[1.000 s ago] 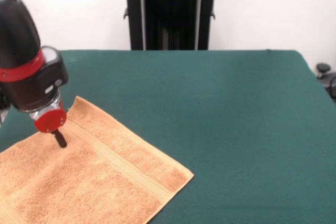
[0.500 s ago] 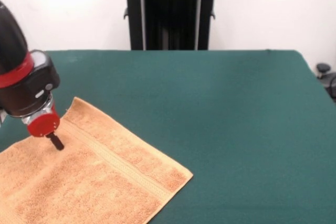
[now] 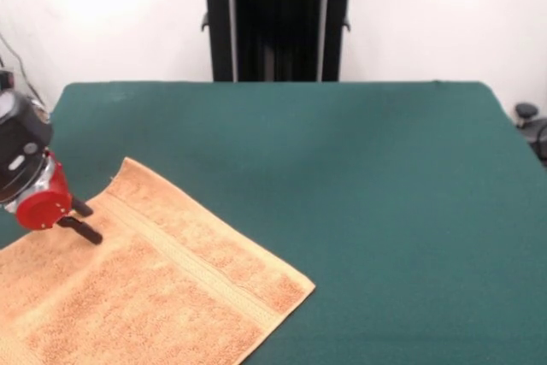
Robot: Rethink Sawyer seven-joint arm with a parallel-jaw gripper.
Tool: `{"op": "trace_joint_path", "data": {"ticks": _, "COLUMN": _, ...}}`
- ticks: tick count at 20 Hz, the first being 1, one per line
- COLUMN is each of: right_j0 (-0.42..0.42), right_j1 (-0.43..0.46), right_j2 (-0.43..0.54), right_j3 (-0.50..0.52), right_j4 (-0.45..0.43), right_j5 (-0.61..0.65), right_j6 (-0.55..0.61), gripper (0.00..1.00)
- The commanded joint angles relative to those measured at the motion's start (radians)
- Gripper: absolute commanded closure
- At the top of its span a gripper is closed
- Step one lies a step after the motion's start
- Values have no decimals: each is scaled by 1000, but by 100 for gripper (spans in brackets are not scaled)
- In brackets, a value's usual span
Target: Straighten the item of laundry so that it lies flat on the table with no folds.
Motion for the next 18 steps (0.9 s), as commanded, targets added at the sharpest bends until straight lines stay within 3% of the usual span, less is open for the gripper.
{"op": "trace_joint_path", "data": {"ticks": 1, "right_j0": 36, "right_j1": 230, "right_j2": 174, "right_j3": -31, "right_j4": 48, "right_j5": 165, "right_j6": 176, "gripper": 0}}
{"op": "trace_joint_path", "data": {"ticks": 13, "right_j0": 42, "right_j1": 315, "right_j2": 170, "right_j3": -123, "right_j4": 133, "right_j5": 344, "right_j6": 223, "gripper": 0}}
{"op": "trace_joint_path", "data": {"ticks": 18, "right_j0": 47, "right_j1": 326, "right_j2": 159, "right_j3": -119, "right_j4": 159, "right_j5": 338, "right_j6": 217, "gripper": 0}}
